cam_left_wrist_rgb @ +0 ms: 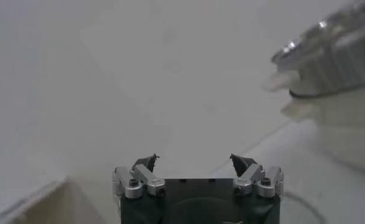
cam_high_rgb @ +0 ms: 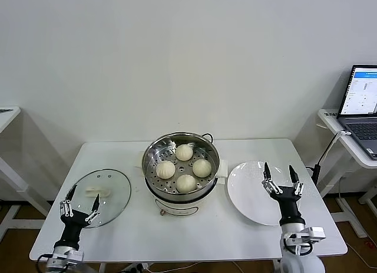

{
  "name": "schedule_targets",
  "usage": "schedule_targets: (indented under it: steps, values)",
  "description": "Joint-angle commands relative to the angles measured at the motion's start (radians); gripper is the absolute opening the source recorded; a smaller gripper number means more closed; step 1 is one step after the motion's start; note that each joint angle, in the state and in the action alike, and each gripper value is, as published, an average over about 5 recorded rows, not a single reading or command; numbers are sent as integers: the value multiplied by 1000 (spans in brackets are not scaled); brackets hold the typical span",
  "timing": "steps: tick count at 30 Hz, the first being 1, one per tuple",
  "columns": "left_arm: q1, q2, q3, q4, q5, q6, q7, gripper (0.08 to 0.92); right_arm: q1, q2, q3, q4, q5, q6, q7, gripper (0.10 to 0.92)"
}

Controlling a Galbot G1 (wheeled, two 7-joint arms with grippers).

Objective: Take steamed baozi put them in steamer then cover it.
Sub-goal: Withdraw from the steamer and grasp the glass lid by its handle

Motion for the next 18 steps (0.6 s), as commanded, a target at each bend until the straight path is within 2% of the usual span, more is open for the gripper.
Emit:
schedule_targets:
  steps: [1, 8, 18]
  values:
    - [-74, 48, -53, 254, 673, -141, -224, 823, -46, 81, -7, 7, -33, 41, 19, 823]
    - [-162, 60, -63, 324, 727, -126, -240, 823, -37, 87, -15, -8, -38, 45, 17, 823]
    - [-234, 57, -34, 338, 712, -92, -234, 823, -35, 88, -21, -27, -48, 51, 12, 823]
